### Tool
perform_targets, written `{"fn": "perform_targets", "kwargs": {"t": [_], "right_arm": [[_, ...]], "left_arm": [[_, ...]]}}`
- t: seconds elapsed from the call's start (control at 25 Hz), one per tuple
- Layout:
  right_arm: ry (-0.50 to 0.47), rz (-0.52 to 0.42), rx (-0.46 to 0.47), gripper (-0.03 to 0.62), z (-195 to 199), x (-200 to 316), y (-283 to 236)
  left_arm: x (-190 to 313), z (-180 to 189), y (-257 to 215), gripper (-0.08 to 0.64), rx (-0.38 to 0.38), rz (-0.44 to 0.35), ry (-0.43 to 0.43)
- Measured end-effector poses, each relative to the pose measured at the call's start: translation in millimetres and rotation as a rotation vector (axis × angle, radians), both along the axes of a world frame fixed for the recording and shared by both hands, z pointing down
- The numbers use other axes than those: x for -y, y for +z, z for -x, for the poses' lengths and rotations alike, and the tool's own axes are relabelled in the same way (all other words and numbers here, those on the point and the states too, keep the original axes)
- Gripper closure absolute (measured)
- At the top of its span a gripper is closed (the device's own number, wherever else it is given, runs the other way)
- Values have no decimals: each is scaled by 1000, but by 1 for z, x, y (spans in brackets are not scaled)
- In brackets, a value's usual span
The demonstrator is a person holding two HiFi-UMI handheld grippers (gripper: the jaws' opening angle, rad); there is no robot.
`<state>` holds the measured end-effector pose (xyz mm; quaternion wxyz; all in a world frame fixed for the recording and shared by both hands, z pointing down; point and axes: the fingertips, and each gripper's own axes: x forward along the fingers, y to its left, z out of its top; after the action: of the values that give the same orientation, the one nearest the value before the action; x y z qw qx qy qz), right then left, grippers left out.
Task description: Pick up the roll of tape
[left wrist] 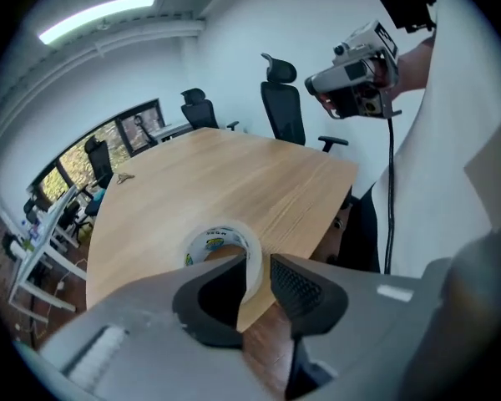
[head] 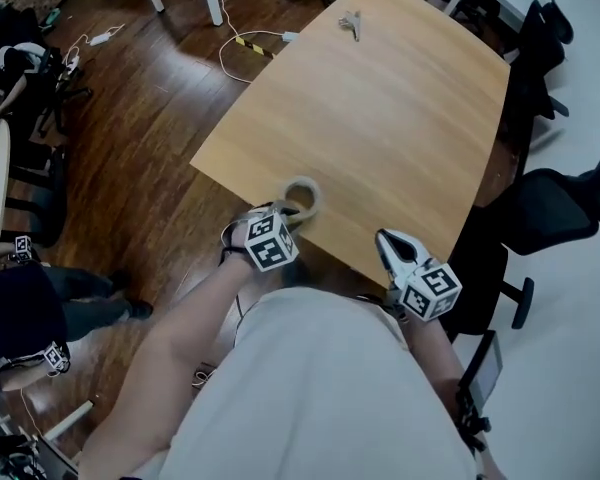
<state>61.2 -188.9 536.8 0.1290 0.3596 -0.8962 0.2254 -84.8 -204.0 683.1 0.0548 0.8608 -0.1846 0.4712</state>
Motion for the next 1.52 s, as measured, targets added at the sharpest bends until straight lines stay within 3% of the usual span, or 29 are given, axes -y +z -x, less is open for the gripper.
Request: {"fn": "perform_targets", "kwargs": {"t": [0.28, 0.48, 0.88, 0.96, 1.28, 1.52], "right_arm": [[46, 11, -19, 586, -6, -3, 4], [99, 31, -16, 586, -28, -1, 9], [133, 48, -20, 586, -40, -3, 13], [138, 48, -20, 586, -39, -3, 12], [136, 55, -26, 586, -36, -3, 13], [144, 49, -18, 586, -45, -1, 14]], "left_arm": [[7, 7, 26, 377, 178, 2, 201], [11, -1, 46, 377, 325, 16, 356], [4, -16, 78, 382, 496, 47, 517], [6, -15, 78, 422, 503, 47, 509], [10, -17, 78, 431, 485, 77, 479], [15, -24, 64, 448, 366, 56, 387]]}}
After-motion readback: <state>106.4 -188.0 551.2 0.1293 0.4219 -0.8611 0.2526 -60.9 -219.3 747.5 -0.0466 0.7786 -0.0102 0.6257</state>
